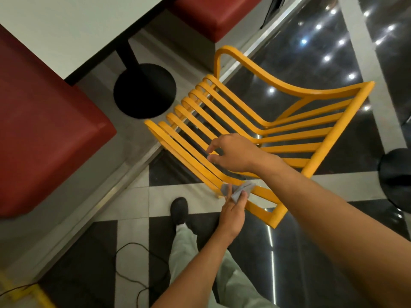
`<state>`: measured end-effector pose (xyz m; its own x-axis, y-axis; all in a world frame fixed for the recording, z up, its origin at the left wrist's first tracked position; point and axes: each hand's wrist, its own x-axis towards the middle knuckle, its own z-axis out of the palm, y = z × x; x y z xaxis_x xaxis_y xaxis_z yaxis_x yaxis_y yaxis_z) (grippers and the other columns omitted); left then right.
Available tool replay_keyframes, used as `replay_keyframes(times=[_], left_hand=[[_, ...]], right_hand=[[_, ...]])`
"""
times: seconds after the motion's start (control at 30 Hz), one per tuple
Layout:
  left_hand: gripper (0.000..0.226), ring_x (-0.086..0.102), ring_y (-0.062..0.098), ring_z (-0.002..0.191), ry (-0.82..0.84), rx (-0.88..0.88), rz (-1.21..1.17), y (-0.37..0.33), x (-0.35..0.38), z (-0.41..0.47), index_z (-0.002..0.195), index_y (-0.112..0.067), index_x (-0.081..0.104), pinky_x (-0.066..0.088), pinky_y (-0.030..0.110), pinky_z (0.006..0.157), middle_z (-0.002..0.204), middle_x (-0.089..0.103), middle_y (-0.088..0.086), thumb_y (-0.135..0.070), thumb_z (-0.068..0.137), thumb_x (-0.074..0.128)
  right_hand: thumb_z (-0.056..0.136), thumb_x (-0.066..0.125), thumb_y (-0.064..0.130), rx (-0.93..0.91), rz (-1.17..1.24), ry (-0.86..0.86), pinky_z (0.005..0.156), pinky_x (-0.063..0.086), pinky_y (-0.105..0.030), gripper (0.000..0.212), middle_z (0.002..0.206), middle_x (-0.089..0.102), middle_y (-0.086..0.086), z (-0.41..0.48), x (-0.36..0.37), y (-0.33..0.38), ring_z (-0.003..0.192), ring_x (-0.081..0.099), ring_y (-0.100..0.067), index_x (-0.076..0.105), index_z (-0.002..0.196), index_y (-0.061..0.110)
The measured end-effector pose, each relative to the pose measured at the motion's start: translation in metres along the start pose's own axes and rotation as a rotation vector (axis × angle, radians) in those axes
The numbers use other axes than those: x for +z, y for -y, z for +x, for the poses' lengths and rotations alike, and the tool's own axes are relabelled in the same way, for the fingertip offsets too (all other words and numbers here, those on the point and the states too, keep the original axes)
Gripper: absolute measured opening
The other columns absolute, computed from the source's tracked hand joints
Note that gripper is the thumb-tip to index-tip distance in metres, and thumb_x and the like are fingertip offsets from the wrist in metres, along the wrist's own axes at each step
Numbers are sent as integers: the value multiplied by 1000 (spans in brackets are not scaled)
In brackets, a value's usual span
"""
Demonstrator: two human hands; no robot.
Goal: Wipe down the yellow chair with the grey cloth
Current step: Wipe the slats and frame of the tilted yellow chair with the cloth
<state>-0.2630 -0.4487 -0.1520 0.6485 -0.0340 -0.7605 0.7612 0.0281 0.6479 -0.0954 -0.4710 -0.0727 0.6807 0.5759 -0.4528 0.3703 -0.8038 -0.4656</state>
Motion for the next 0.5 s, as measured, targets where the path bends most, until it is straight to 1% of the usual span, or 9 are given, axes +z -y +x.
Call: replay_keyframes(times=[0.07, 0.13, 0.17, 0.23, 0.27, 0.33, 0.4, 0.47, 0.5], left_hand=[[77, 31, 20, 152, 32, -60, -81, -6, 8, -14, 161, -39, 21, 27, 42, 125, 168, 29, 0, -72, 94, 41], [72, 32, 21, 151, 62, -108, -149, -13, 15, -28, 162, -34, 22, 29, 37, 121, 167, 32, 1, -65, 100, 39], [68, 36, 23, 149, 62, -150, -158, -18, 17, -35, 159, -26, 32, 30, 38, 119, 164, 37, 5, -62, 102, 39], [58, 48, 26, 141, 52, -257, -211, -23, 10, -48, 138, -17, 58, 34, 40, 119, 152, 53, 10, -60, 101, 46], [56, 55, 25, 134, 70, -270, -282, -23, 3, -53, 134, -15, 63, 37, 42, 119, 146, 60, 10, -57, 99, 52], [50, 65, 24, 123, 83, -226, -446, -23, -15, -60, 133, -10, 66, 45, 43, 114, 132, 71, 12, -45, 99, 55], [44, 70, 28, 112, 59, -212, -567, -27, -37, -66, 128, -4, 69, 55, 42, 97, 126, 73, 19, -35, 101, 53], [44, 71, 30, 106, -29, -154, -612, -29, -60, -60, 129, -1, 68, 57, 39, 84, 127, 71, 23, -30, 101, 53], [44, 70, 31, 107, -85, -109, -618, -32, -71, -55, 131, -1, 66, 57, 39, 84, 129, 70, 24, -30, 100, 54]], right_hand=[[98, 63, 42, -10, 4, 0, 95, 54, -38, 30, 127, 71, 6, -10, -4, -1, 118, 63, -16, 71, 123, 27], [98, 63, 42, -11, 20, -13, 98, 54, -40, 30, 127, 71, 6, -20, -11, -4, 120, 62, -16, 72, 122, 27], [98, 63, 43, -11, 23, -22, 97, 54, -41, 30, 126, 71, 6, -26, -15, -7, 119, 63, -16, 72, 122, 27], [99, 62, 42, -19, 3, -47, 91, 55, -37, 30, 121, 73, 6, -37, -24, -14, 114, 65, -16, 72, 122, 26], [99, 62, 42, -21, -3, -57, 87, 54, -34, 30, 118, 73, 6, -44, -28, -19, 111, 65, -16, 72, 121, 26], [98, 62, 44, -9, 7, -66, 86, 54, -33, 30, 118, 73, 8, -57, -35, -27, 111, 65, -15, 73, 120, 27], [96, 62, 48, 11, 12, -70, 91, 56, -39, 30, 122, 72, 9, -70, -39, -35, 114, 64, -15, 72, 119, 31], [95, 62, 50, 24, -5, -88, 89, 57, -40, 29, 119, 72, 9, -83, -43, -45, 112, 65, -15, 72, 117, 34], [96, 62, 49, 30, -8, -100, 86, 57, -37, 28, 117, 73, 9, -89, -46, -49, 110, 66, -15, 73, 117, 34]])
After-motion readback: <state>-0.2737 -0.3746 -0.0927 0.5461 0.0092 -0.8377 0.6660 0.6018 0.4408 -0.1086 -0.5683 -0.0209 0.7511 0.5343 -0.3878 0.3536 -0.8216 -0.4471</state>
